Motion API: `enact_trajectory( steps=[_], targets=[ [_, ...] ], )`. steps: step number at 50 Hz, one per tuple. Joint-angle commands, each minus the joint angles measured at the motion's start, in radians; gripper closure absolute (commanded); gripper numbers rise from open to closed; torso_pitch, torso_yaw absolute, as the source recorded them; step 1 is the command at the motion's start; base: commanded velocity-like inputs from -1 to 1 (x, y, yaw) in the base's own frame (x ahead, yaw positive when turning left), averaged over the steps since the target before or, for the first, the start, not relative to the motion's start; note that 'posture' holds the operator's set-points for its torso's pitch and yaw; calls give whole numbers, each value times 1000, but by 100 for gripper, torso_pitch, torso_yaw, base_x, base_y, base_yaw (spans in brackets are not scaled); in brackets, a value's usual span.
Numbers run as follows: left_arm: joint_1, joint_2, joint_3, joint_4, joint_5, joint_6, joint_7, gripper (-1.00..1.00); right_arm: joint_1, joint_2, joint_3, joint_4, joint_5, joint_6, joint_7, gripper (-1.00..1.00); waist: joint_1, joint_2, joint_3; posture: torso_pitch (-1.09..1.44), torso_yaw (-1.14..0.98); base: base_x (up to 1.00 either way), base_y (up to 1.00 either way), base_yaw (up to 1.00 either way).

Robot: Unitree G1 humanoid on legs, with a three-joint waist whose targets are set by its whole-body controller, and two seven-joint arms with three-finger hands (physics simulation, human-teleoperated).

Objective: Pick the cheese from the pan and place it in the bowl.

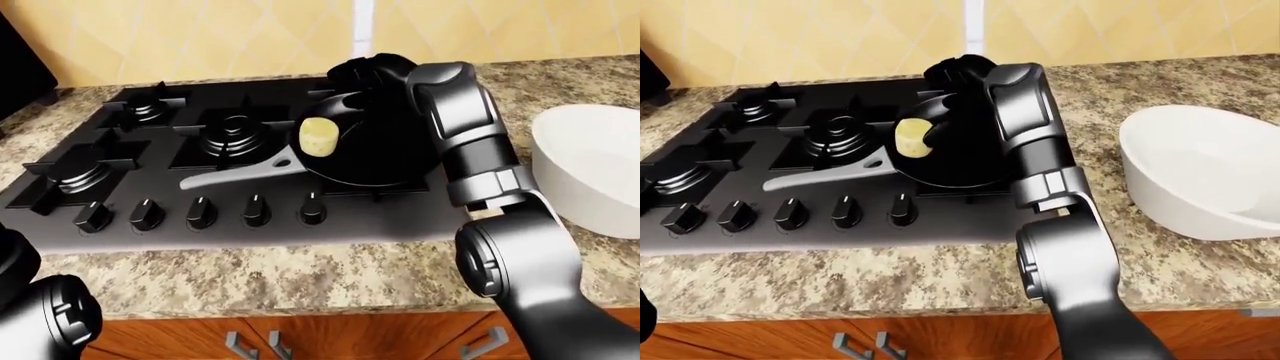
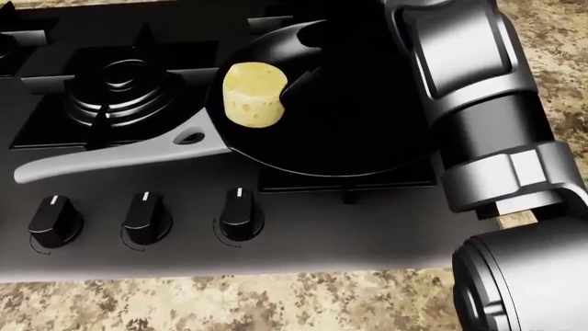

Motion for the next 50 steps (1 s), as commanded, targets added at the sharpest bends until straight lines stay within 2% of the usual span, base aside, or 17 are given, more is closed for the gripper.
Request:
enact_trajectory(
  steps=[1, 16, 30, 39, 50],
  targets=[
    [-26, 17, 15, -15, 3, -24, 1, -100, -46, -9, -4, -32, -1, -27, -6, -78, -1, 4, -32, 0, 0, 0, 0, 0],
    [-25, 16, 12, -16, 2, -26, 2, -100, -48, 14, 3, -26, -1, -29, 24, -84, -3, 7, -30, 0, 0, 0, 0, 0],
    [-23, 12, 9, -16, 9, -30, -1, -100, -42, 47, 8, -9, 1, -56, 14, -66, -4, 10, -31, 0, 0, 0, 0, 0],
    [-25, 10, 12, -19, 8, -23, -1, -100, -66, 58, 11, 44, -2, -80, -4, -73, -5, 12, -31, 0, 0, 0, 0, 0],
    [-26, 16, 13, -10, 5, -30, 0, -100, -72, 69, 9, 58, 0, -93, -8, -70, -6, 14, -31, 0, 0, 0, 0, 0]
  ],
)
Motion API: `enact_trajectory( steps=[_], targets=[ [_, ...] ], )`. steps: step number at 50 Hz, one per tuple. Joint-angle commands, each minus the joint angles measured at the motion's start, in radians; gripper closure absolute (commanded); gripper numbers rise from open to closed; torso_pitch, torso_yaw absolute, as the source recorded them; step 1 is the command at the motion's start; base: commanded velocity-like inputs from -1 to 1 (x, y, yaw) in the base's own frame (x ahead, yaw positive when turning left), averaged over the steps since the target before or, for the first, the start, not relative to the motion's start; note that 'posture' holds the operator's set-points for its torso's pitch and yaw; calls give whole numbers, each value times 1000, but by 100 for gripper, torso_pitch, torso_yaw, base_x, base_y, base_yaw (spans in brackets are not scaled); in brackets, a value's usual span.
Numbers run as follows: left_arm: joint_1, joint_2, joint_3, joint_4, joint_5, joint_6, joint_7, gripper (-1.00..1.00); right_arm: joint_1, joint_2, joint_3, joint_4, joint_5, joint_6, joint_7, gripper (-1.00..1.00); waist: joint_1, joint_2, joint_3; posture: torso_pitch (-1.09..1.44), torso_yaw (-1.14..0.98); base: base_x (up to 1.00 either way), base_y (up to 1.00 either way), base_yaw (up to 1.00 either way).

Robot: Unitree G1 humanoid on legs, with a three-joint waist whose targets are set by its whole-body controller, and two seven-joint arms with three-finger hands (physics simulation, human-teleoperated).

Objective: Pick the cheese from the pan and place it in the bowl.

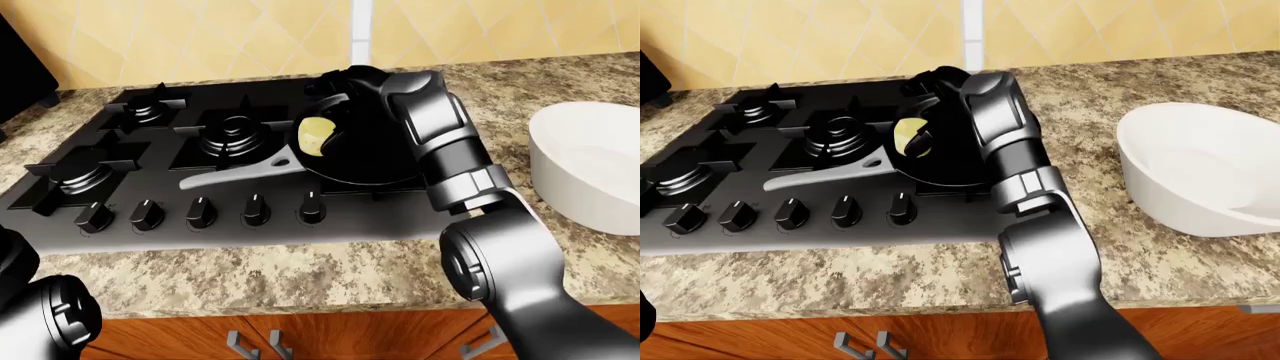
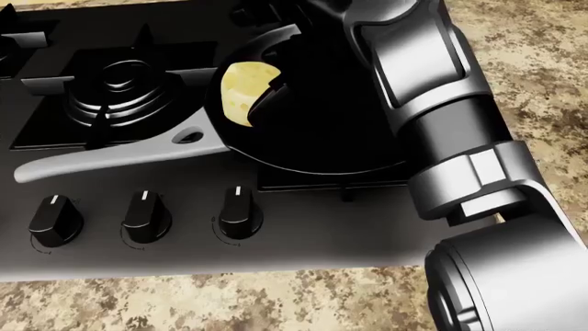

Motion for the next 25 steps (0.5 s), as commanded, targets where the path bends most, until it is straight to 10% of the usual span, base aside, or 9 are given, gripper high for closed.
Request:
enact_trajectory(
  steps=[1, 25],
  targets=[
    [-27, 14, 8, -15, 3, -26, -2, -100, -46, -7, -10, -33, 8, -28, -10, -70, -1, 5, -30, 0, 0, 0, 0, 0],
    [-24, 12, 8, -16, 2, -30, -4, -100, -50, 9, -3, 26, -11, -81, -42, -13, -3, 7, -33, 0, 0, 0, 0, 0]
  ],
)
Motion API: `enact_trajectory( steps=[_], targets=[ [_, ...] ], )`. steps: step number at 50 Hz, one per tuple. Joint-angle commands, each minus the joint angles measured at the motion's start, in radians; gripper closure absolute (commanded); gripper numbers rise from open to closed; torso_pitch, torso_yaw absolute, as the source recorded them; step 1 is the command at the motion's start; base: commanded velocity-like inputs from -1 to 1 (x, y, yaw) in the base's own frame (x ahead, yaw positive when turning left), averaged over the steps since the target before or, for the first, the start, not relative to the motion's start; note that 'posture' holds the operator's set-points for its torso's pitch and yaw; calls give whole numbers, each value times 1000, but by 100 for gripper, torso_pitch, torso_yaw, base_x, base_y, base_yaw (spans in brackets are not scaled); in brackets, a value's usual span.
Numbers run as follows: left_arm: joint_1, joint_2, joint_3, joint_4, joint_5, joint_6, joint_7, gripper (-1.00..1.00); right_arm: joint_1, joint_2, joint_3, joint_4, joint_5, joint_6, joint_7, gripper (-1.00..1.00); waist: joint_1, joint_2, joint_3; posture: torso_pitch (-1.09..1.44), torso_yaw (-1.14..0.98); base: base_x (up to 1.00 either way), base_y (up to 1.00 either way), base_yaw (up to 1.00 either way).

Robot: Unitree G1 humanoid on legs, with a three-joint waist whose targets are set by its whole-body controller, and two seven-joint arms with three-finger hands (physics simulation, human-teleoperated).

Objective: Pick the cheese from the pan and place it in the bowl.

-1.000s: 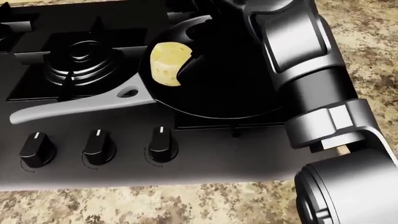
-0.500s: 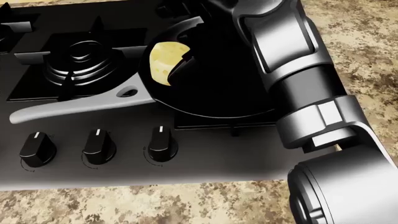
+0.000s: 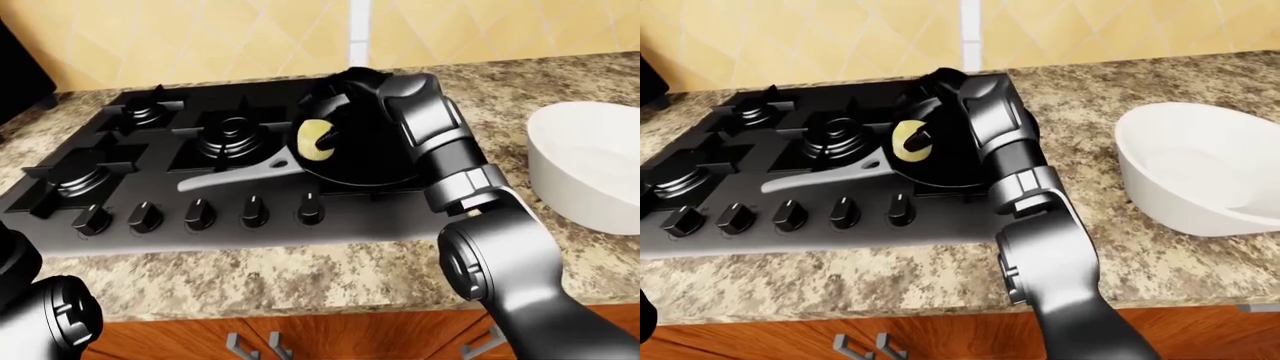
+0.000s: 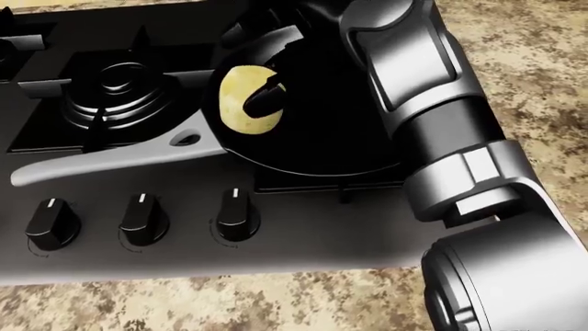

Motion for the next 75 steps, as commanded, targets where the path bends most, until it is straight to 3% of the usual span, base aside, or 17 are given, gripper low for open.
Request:
enact_trajectory(
  steps=[1, 7, 13, 18, 21, 22, 23, 46, 75],
  targets=[
    [-28, 16, 15, -18, 4, -23, 0, -100, -41, 1, -4, -29, 15, -25, 6, -11, 1, 5, -30, 0, 0, 0, 0, 0],
    [-28, 19, 18, -20, 0, -20, 2, -100, -42, 3, -5, -18, 15, -34, 1, -6, -2, 4, -31, 0, 0, 0, 0, 0],
    [-29, 16, 14, -17, 4, -25, -1, -100, -44, 2, -4, 7, 11, -54, -15, 11, -3, 5, -31, 0, 0, 0, 0, 0],
    [-30, 15, 12, -14, 8, -26, -3, -100, -45, 1, -5, 20, 9, -65, -24, 44, -5, 5, -30, 0, 0, 0, 0, 0],
    [-30, 13, 12, -16, 9, -25, -3, -100, -44, -1, -8, 32, 9, -72, -29, 52, -5, 4, -30, 0, 0, 0, 0, 0],
    [-30, 13, 12, -16, 9, -24, -3, -100, -44, -1, -8, 36, 9, -76, -32, 63, -5, 4, -30, 0, 0, 0, 0, 0],
    [-31, 12, 12, -18, 9, -23, -2, -100, -45, -1, -8, 38, 9, -75, -32, 100, -5, 4, -30, 0, 0, 0, 0, 0],
    [-27, 12, 20, -41, -9, 0, 14, -100, -100, -45, -21, -7, 22, -15, -29, 100, -5, 3, -23, 0, 0, 0, 0, 0],
    [-31, 15, 11, -52, -16, 9, 26, -100, -246, -177, -60, 38, 34, 12, -75, 100, 9, -4, -19, 0, 0, 0, 0, 0]
  ],
)
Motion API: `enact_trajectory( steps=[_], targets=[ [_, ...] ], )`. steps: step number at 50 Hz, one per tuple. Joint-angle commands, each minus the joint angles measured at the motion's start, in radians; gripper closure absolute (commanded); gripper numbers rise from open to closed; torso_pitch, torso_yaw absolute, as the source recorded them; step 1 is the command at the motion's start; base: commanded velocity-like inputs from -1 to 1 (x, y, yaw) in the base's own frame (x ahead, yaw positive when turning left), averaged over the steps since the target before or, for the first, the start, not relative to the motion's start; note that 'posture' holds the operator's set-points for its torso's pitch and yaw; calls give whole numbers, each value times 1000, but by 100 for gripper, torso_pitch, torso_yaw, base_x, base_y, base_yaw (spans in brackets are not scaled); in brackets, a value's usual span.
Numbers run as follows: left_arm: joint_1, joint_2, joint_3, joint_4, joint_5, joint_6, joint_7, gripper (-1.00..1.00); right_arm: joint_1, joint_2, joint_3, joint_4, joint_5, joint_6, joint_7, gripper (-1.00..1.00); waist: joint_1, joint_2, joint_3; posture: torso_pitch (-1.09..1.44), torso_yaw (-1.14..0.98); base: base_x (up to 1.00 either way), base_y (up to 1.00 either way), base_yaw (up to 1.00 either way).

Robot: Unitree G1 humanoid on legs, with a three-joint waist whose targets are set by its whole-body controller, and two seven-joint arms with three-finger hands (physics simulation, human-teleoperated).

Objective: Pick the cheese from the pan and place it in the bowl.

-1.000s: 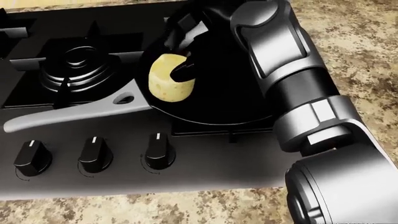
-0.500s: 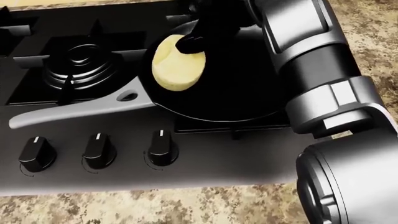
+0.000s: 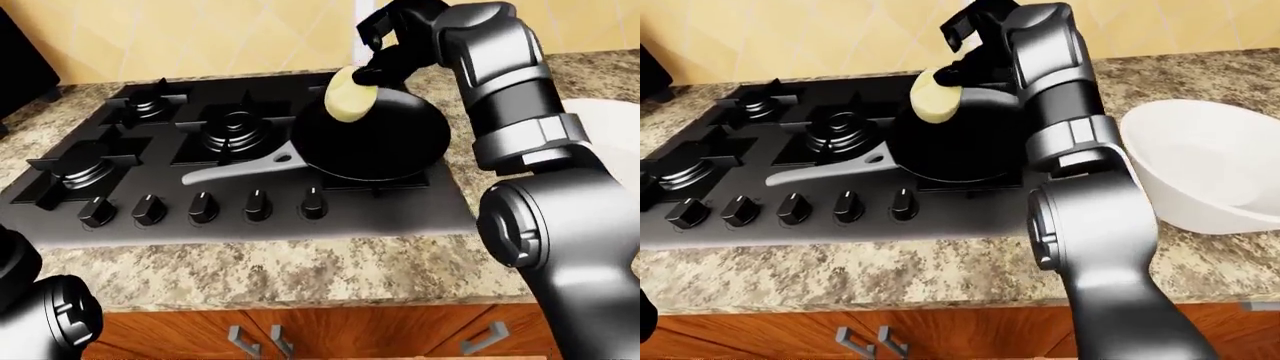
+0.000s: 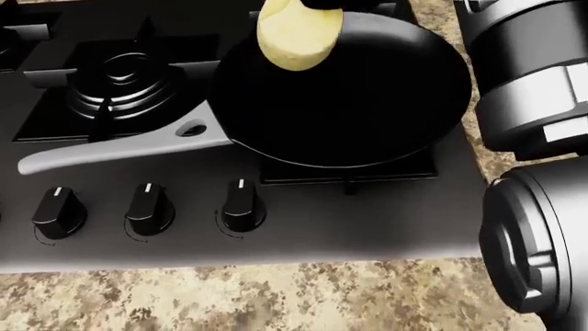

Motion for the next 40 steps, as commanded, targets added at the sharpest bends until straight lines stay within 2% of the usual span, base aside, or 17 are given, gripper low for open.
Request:
enact_trajectory(
  steps=[1, 20, 29, 40],
  targets=[
    [-28, 14, 14, -12, 9, -26, -4, -100, -54, -24, -4, -45, -3, -26, -16, 100, -1, 2, -34, 0, 0, 0, 0, 0],
    [-24, -19, 3, -28, 57, -15, -22, -100, -101, -191, -47, -80, -28, 30, -49, 100, 7, -15, -33, 0, 0, 0, 0, 0],
    [-29, -18, 9, -42, 58, 0, -20, -100, -87, -254, -69, -86, -23, 43, -85, 100, 8, -23, -31, 0, 0, 0, 0, 0],
    [-27, -32, -2, -48, 78, 2, -26, -100, -76, -368, -77, -170, -42, 110, -45, 100, 15, -31, -27, 0, 0, 0, 0, 0]
  ],
)
